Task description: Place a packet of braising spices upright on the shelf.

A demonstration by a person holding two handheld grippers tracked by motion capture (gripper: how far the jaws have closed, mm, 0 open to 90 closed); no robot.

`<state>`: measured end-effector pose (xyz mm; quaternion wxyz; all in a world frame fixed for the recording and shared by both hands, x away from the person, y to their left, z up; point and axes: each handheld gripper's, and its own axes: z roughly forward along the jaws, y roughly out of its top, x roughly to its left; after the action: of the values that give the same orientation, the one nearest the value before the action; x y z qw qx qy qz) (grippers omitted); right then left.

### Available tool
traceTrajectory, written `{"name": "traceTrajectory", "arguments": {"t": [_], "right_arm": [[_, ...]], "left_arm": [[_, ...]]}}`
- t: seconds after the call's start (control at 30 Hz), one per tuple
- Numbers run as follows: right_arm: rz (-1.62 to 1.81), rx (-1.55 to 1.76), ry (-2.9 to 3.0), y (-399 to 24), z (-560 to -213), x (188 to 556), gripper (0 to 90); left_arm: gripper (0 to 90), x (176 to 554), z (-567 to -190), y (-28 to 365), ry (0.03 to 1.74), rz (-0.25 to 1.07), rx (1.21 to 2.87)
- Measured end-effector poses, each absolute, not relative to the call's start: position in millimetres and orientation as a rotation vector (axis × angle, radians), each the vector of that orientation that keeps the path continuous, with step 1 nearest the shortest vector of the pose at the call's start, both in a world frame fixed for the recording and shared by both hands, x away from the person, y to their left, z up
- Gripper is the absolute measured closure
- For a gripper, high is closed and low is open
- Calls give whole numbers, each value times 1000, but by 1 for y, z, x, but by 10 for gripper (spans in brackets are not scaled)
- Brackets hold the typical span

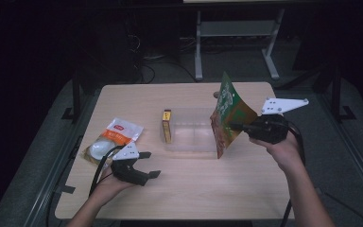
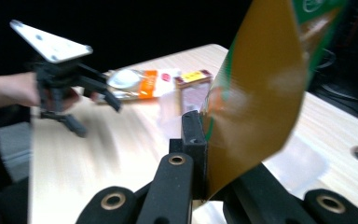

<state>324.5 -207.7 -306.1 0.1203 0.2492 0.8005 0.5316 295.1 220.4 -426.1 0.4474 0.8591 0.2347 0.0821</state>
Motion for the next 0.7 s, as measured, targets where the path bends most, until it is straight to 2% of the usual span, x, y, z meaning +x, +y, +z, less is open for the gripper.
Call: {"name": "traceTrajectory", "arguments": {"t": [0.17, 0.7], "right_arm": [[1479, 765, 2339, -206, -304, 341, 900], [1351, 732, 2394, -190, -305, 362, 900]], "left_arm": [[195, 294, -429, 220, 589, 200, 2131], [179, 294, -431, 217, 581, 195, 2137]]}}
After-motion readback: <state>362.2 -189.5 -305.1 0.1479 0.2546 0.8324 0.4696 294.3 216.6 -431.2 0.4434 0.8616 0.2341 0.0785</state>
